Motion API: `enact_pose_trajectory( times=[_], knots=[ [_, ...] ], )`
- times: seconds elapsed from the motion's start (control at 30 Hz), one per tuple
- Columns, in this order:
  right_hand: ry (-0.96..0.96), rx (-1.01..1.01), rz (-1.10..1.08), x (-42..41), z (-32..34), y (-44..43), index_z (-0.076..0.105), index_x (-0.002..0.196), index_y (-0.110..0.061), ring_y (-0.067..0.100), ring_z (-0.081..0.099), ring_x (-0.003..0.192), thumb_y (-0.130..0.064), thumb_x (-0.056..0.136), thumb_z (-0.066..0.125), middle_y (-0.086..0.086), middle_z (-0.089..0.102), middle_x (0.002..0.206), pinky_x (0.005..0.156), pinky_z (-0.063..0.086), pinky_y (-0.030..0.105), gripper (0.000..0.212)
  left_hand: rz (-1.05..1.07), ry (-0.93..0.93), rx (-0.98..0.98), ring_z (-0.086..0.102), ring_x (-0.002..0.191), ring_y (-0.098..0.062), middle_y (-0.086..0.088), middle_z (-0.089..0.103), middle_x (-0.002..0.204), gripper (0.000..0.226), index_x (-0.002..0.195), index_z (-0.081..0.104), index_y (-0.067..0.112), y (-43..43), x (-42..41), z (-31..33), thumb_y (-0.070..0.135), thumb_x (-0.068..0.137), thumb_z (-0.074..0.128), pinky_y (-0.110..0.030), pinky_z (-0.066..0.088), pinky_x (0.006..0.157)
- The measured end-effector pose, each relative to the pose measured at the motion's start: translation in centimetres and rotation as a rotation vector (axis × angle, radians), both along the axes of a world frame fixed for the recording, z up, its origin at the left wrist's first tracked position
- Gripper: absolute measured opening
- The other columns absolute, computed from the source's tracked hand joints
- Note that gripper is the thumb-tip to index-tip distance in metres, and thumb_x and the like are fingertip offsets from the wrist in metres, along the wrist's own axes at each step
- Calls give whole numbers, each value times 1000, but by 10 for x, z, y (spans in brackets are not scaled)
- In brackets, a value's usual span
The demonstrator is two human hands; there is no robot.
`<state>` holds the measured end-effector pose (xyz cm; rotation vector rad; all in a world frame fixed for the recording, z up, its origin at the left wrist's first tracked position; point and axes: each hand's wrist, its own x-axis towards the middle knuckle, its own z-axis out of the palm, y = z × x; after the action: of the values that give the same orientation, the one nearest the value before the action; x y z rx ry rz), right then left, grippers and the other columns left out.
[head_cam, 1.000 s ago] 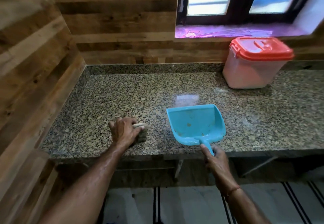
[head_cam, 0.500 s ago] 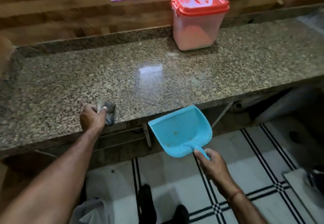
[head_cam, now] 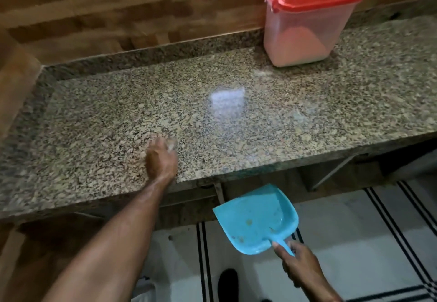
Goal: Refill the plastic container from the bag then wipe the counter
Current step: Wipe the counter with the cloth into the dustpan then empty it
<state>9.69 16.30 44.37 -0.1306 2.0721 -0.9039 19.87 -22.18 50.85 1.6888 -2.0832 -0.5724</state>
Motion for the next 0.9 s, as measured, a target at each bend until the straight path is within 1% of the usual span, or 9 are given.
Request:
enact_pose_trajectory(
  times=[0.1, 0.23, 0.37, 0.43, 0.57, 0.63, 0.73, 0.83, 0.9],
  knots=[
    [-17, -2, -6, -3, -3, -7, 54, 75, -17, 12, 48, 47, -53, 91, 69, -4, 57, 52, 44, 38, 25, 42, -48, 29, 166, 54, 70, -16, -1, 67, 88, 23, 88, 61, 19, 18, -27, -19, 39, 89, 74, -25, 32, 53],
    [-48, -29, -45, -11, -6, -15, 50, 74, -19, 13, 42, 47, -51, 92, 70, -6, 51, 53, 45, 35, 25, 42, -16, 152, 211, 59, 78, -12, 2, 72, 97, 32, 104, 70, 18, 21, -50, -18, 45, 88, 76, -22, 32, 54],
    [-79, -47, -100, -19, -11, -24, 55, 80, -16, 12, 41, 47, -51, 93, 69, -6, 51, 54, 46, 33, 24, 39, -2, 66, 131, 52, 102, -18, 5, 63, 111, 35, 105, 73, 37, 17, -55, -29, 65, 85, 67, -34, 40, 80],
    [-84, -50, -111, -21, -14, -27, 59, 86, -9, 11, 43, 47, -50, 94, 68, -5, 54, 56, 45, 34, 23, 43, -24, 40, 82, 50, 106, -20, 5, 62, 116, 30, 106, 75, 36, 18, -61, -34, 58, 86, 70, -42, 46, 86],
    [-128, -47, -160, -24, -27, -36, 61, 100, 1, 10, 43, 48, -47, 96, 67, -5, 54, 58, 44, 34, 24, 48, -156, -33, 4, 48, 92, -8, 7, 62, 112, 23, 115, 74, 27, 33, -101, -34, 35, 93, 72, -14, 30, 64],
    [-150, -46, -181, -27, -32, -43, 59, 96, 1, 10, 42, 48, -46, 96, 67, -4, 54, 58, 44, 33, 24, 47, -276, 67, 61, 55, 81, 1, 15, 64, 100, 20, 108, 75, 28, 55, -128, -29, 43, 96, 67, -9, 33, 54],
    [-161, -72, -189, -30, -31, -55, 55, 83, -13, 10, 40, 46, -45, 96, 67, -3, 54, 59, 45, 32, 25, 36, -551, 215, 257, 62, 72, 10, 22, 68, 85, 28, 99, 79, 32, 90, -160, -20, 56, 92, 67, -8, 43, 54],
    [-170, -93, -187, -32, -25, -59, 55, 84, -17, 9, 41, 46, -45, 97, 67, -2, 53, 60, 43, 32, 24, 33, -403, 297, 298, 58, 71, 9, 24, 65, 87, 31, 99, 77, 25, 65, -155, -7, 54, 93, 66, -6, 43, 48],
    [-171, -101, -206, -35, -23, -53, 59, 88, -14, 9, 42, 47, -46, 97, 66, -3, 54, 61, 43, 33, 23, 34, -211, 172, 187, 57, 70, 1, 13, 69, 92, 30, 108, 75, 22, 19, -122, -12, 48, 97, 63, -12, 42, 46]
  ],
)
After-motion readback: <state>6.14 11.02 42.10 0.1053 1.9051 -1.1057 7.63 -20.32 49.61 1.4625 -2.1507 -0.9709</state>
